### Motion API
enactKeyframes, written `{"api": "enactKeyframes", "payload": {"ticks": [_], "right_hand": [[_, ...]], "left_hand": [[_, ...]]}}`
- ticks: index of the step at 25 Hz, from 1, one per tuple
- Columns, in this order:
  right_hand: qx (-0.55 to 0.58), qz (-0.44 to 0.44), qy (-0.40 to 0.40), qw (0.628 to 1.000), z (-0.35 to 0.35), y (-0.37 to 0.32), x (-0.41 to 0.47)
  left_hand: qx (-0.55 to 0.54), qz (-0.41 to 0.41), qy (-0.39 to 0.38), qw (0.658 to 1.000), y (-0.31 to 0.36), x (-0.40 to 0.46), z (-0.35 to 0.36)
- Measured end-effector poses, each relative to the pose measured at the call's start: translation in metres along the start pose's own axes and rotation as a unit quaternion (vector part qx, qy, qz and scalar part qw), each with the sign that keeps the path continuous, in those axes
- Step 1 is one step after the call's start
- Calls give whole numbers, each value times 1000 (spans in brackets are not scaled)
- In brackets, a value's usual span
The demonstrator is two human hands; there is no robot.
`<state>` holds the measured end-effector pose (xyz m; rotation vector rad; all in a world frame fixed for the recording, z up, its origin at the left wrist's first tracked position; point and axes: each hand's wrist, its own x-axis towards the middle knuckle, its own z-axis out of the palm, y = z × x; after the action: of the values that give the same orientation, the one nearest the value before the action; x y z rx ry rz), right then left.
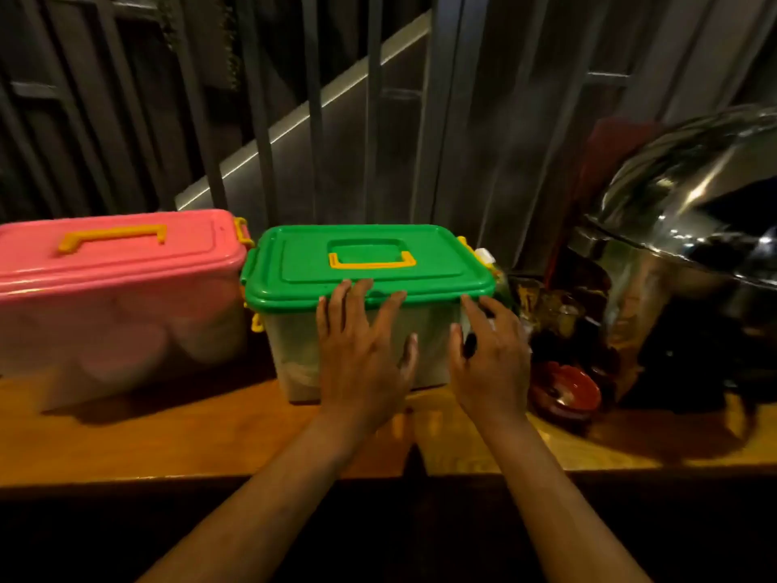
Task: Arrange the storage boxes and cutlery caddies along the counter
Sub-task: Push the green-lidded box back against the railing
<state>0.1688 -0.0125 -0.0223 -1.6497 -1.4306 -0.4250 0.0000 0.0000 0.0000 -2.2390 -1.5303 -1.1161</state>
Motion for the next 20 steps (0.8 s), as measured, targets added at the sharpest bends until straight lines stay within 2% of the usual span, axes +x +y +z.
{"api": "enactKeyframes", "payload": {"ticks": [3,6,11,20], "right_hand": [[21,-18,46,999,7,3,28],[67,-66,25,995,21,13,57],[127,-96,-20,987,43,36,72],[133,-112,-13,985,58,50,85]], "left_hand": [[57,-31,32,997,-18,18,3],[112,-90,45,989,-34,26,7],[165,-77,66,981,-40,32,19],[155,-69,71,983,-46,49,40]]}}
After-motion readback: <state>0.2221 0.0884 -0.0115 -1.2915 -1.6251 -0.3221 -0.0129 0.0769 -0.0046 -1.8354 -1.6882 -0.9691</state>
